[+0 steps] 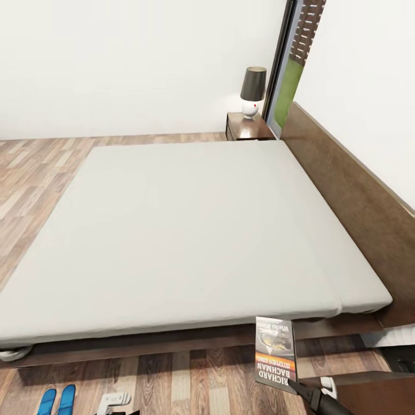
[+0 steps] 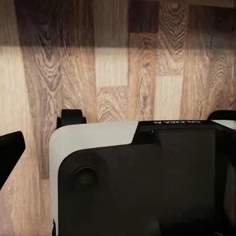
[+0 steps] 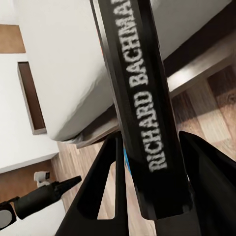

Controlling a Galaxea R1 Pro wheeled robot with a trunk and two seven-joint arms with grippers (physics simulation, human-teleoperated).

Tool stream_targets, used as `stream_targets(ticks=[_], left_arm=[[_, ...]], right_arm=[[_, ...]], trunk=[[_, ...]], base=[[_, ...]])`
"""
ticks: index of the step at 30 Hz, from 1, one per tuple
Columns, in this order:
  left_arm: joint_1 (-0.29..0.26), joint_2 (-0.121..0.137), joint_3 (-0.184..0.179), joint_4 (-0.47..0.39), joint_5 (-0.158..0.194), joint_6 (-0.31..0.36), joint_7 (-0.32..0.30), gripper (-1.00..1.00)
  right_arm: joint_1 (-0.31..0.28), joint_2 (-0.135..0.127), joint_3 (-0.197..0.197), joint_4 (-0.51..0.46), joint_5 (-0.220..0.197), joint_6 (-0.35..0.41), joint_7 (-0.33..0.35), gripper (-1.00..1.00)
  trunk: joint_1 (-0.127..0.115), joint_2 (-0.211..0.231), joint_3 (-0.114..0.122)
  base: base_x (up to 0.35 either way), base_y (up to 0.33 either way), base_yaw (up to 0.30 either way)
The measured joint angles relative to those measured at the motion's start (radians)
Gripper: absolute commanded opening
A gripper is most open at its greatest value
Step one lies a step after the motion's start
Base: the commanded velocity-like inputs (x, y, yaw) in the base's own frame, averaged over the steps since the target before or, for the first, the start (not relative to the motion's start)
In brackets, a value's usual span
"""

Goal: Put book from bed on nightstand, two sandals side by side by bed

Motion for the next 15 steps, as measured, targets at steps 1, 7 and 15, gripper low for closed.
stream_targets(ticks=[1, 7, 15], left_arm=[[0.001, -0.007, 0.000, 0.001, 0.000, 0.000, 0.000, 1.00], [0.016, -0.023, 0.001, 0.000, 0.000, 0.000, 0.000, 1.00], [0.018, -0.024, 0.001, 0.000, 0.000, 0.000, 0.000, 1.00]], right_arm=[[0.000, 0.000, 0.000, 0.001, 0.000, 0.000, 0.000, -1.00], [0.000, 0.000, 0.000, 0.002, 0.000, 0.000, 0.000, -1.00], [0.000, 0.000, 0.000, 0.003, 0.000, 0.000, 0.000, -1.00]], trunk=[[0.000, 0.000, 0.002], [0.000, 0.000, 0.011], [0.000, 0.000, 0.024]], base=[[0.000, 0.000, 0.000], [0.000, 0.000, 0.000], [0.000, 0.000, 0.035]])
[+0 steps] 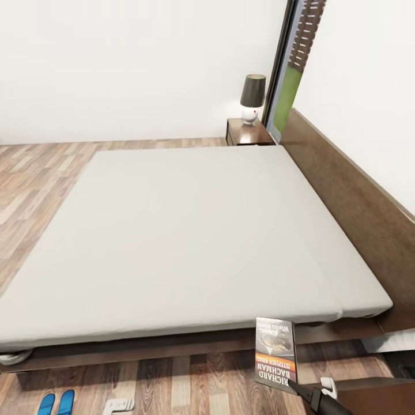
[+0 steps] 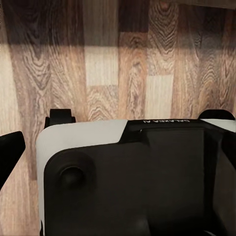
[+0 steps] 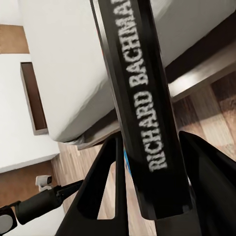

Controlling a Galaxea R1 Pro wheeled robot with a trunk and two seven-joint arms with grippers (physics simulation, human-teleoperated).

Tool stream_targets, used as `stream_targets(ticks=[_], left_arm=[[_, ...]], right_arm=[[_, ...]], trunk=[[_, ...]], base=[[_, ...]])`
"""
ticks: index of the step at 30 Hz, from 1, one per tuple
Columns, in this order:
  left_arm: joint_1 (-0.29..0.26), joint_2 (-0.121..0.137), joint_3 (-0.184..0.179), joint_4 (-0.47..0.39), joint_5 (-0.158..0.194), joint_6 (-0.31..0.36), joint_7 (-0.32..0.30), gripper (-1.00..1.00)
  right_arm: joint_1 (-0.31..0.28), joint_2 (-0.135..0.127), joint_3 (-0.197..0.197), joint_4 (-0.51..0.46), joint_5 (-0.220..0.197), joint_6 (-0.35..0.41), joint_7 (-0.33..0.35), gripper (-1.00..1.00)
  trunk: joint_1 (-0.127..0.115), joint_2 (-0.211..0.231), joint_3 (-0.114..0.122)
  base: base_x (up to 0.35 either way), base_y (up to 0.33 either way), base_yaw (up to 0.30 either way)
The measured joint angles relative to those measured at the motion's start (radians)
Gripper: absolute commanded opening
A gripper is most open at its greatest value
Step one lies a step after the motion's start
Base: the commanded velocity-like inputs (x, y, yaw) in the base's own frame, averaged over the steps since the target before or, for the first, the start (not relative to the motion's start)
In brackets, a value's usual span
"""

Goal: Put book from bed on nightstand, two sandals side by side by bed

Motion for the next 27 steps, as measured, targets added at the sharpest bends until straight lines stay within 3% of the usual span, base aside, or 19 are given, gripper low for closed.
stream_targets(ticks=[27], left_arm=[[0.001, 0.000, 0.000, 0.000, 0.000, 0.000, 0.000, 1.00]], right_arm=[[0.000, 0.000, 0.000, 0.000, 0.000, 0.000, 0.000, -1.00]], trunk=[[0.000, 0.000, 0.042]], base=[[0.000, 0.000, 0.123]])
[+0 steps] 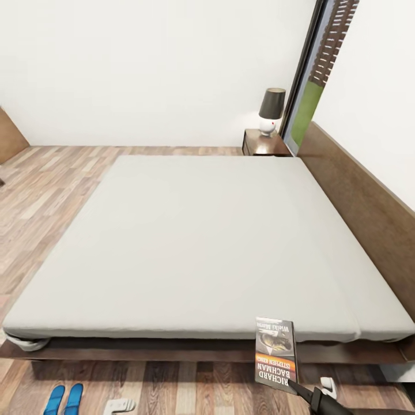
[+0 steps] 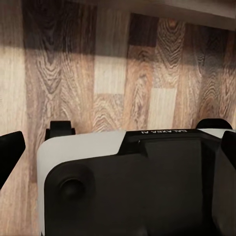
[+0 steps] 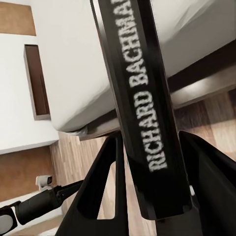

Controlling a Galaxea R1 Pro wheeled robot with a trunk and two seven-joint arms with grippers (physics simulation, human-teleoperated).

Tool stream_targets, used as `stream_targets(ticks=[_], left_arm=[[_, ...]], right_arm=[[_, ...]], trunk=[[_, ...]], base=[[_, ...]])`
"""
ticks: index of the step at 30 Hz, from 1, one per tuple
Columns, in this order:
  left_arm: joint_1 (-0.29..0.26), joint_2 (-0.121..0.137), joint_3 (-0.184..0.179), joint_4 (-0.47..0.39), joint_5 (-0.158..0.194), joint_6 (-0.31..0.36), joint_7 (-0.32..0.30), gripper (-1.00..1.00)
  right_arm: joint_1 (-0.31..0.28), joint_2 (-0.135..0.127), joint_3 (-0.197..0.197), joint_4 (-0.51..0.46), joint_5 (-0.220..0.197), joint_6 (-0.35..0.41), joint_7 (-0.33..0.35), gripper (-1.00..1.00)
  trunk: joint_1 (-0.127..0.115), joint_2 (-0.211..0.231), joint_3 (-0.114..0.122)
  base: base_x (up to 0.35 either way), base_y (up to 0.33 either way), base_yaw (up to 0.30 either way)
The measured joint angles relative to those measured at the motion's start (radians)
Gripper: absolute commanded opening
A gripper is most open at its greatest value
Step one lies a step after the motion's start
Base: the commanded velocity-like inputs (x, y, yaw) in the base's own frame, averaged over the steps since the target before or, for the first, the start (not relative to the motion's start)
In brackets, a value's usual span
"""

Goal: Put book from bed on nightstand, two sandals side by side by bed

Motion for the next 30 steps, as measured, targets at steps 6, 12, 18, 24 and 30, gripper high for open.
stream_targets(ticks=[6, 12, 18, 24, 30], left_arm=[[0.000, 0.000, 0.000, 0.000, 0.000, 0.000, 0.000, 1.00], [0.000, 0.000, -0.001, 0.001, 0.000, 0.000, 0.000, 1.00], [0.000, 0.000, -0.001, 0.001, -0.001, 0.000, 0.000, 1.00], [0.000, 0.000, -0.001, 0.001, -0.001, 0.000, 0.000, 1.00], [0.000, 0.000, -0.001, 0.000, -0.001, 0.000, 0.000, 1.00]], right_arm=[[0.000, 0.000, 0.000, 0.000, 0.000, 0.000, 0.000, -1.00], [0.000, 0.000, 0.000, 0.000, 0.000, 0.000, 0.000, -1.00], [0.000, 0.000, 0.000, 0.000, 0.000, 0.000, 0.000, -1.00], [0.000, 0.000, 0.000, 0.000, 0.000, 0.000, 0.000, -1.00], [0.000, 0.000, 0.000, 0.000, 0.000, 0.000, 0.000, -1.00]], trunk=[[0.000, 0.000, 0.009], [0.000, 0.000, 0.019], [0.000, 0.000, 0.028], [0.000, 0.000, 0.038], [0.000, 0.000, 0.047]], base=[[0.000, 0.000, 0.124], [0.000, 0.000, 0.124], [0.000, 0.000, 0.124], [0.000, 0.000, 0.124], [0.000, 0.000, 0.124]])
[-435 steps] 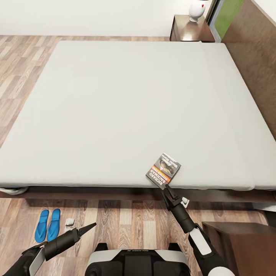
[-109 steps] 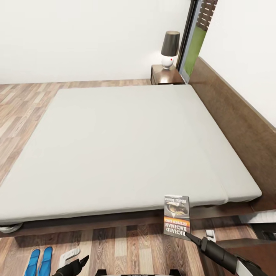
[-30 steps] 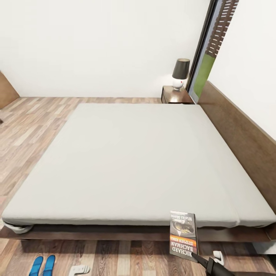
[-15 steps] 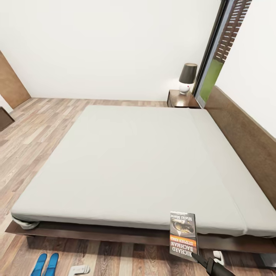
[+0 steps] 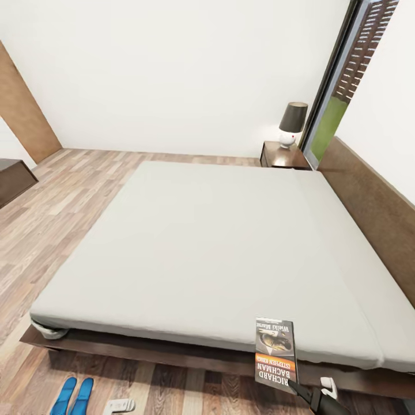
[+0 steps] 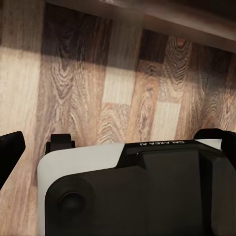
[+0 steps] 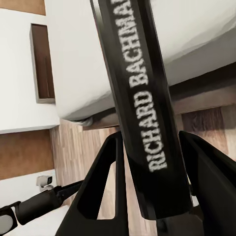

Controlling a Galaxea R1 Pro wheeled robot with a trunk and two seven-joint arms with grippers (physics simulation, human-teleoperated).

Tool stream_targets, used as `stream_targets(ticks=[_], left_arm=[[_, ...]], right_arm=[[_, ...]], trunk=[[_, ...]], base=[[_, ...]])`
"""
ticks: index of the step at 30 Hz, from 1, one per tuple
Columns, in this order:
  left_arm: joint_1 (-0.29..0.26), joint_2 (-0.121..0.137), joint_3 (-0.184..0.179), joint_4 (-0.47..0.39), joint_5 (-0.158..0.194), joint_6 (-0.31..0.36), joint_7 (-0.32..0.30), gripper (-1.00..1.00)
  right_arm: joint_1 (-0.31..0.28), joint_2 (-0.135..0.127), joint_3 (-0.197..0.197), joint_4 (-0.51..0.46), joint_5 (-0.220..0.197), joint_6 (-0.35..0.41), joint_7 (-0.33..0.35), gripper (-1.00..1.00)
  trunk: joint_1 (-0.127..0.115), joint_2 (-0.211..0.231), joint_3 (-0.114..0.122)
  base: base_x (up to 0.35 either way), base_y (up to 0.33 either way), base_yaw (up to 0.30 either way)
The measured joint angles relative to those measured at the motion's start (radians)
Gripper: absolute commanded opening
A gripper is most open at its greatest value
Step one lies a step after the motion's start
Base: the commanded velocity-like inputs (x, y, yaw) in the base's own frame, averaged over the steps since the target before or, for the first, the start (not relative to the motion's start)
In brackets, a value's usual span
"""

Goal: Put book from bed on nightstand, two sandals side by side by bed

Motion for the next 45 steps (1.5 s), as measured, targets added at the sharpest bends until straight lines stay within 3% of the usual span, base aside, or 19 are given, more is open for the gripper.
stream_targets(ticks=[45], left_arm=[[0.000, -0.001, 0.000, 0.000, -0.001, 0.000, 0.000, 1.00]], right_arm=[[0.000, 0.000, 0.001, -0.002, 0.000, 0.000, 0.000, -1.00]], trunk=[[0.000, 0.000, 0.071]], base=[[0.000, 0.000, 0.124]])
